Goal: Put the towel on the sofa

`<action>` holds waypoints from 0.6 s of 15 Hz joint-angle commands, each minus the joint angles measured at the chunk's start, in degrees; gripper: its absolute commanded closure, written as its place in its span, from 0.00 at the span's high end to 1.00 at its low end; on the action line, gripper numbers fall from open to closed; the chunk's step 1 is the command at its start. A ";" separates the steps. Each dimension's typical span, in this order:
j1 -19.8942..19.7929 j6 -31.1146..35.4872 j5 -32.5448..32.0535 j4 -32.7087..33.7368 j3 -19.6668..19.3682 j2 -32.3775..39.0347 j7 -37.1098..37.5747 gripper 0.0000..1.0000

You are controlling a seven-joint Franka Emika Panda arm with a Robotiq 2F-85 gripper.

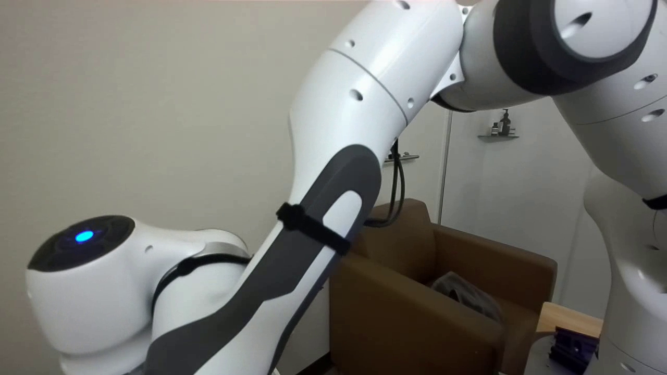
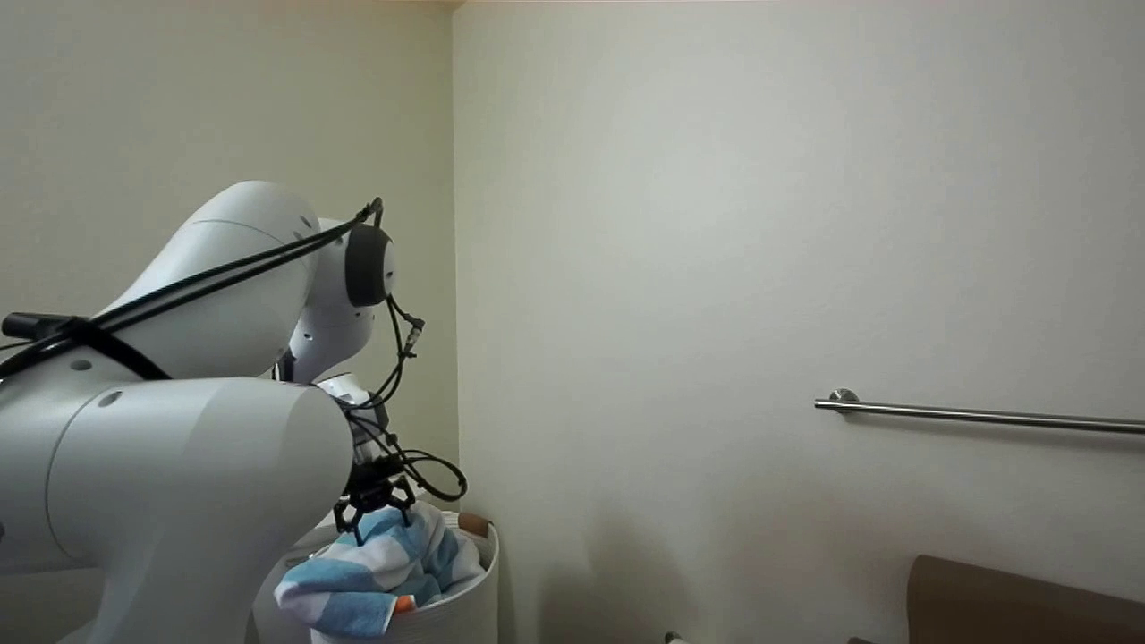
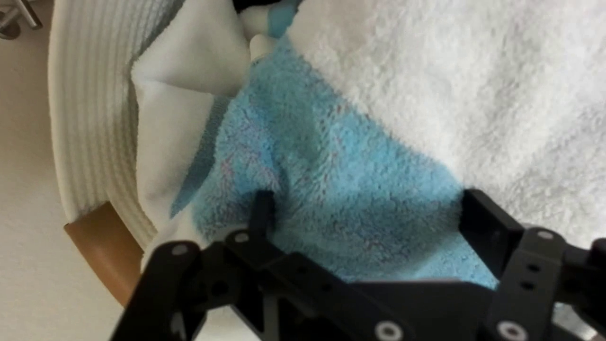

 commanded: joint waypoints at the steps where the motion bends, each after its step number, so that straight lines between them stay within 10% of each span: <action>1: 1.26 1.64 1.06 3.23 -2.23 4.90 1.20 1.00; 4: -0.03 2.46 3.25 4.71 -1.18 7.88 -1.66 1.00; 5: -1.05 3.76 4.22 4.69 -0.06 8.53 -3.50 0.75; 9: -7.22 12.47 9.46 2.15 6.07 9.39 -13.68 0.53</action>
